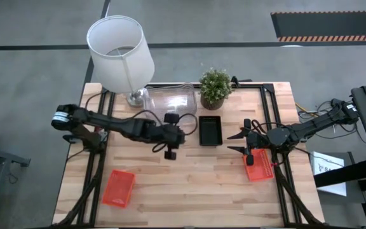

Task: Stack baskets by color
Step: Stack the top orange bin on the bottom orange bins

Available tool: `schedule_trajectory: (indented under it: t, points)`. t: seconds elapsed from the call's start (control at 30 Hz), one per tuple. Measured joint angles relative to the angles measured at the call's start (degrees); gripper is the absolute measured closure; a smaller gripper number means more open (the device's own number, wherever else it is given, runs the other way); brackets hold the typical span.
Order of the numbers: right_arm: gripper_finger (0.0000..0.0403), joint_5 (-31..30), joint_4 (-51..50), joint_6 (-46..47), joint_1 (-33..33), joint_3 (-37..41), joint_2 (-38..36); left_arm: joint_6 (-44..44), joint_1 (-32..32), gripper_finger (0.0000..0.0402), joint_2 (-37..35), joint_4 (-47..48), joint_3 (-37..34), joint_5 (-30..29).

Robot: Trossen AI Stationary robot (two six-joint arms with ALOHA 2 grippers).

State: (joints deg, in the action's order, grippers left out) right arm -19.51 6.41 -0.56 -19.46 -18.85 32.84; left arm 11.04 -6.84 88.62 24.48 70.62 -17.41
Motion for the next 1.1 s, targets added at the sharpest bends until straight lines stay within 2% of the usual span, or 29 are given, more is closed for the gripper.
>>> schedule_trajectory:
  t: [0.4, 0.57, 0.7, 0.8, 0.93, 1.0, 1.1]
  points:
    - [0.0243, -2.09, 7.02, 0.75, 0.01, -0.30, 2.49, -1.17, -1.54, 0.0299, -8.68, -23.60, -16.29, -0.42]
    - [0.0243, -3.28, 7.86, 2.26, 0.00, -1.89, 6.98, -4.58, -1.54, 0.0299, -11.85, -26.99, -21.19, -1.08]
    - [0.0243, -4.53, 5.86, 5.47, 0.02, -5.20, 10.84, -4.68, -1.54, 0.0299, -12.61, -27.15, -22.35, -3.45]
    - [0.0246, -3.89, -1.64, 12.16, 0.00, -9.59, 12.87, -3.04, -1.50, 0.0299, -12.61, -27.09, -22.34, -4.21]
    - [0.0256, -1.53, -17.71, 25.70, 0.00, -16.68, 16.01, -0.63, -1.52, 0.0299, -12.61, -27.04, -22.33, -4.22]
    - [0.0263, 1.50, -25.21, 34.25, 0.00, -19.56, 17.85, -0.19, -1.52, 0.0299, -12.61, -27.04, -22.33, -4.22]
    - [0.0274, 9.46, -36.13, 49.89, 0.00, -23.04, 21.15, -0.15, -1.50, 0.0299, -12.61, -27.02, -22.33, -4.24]
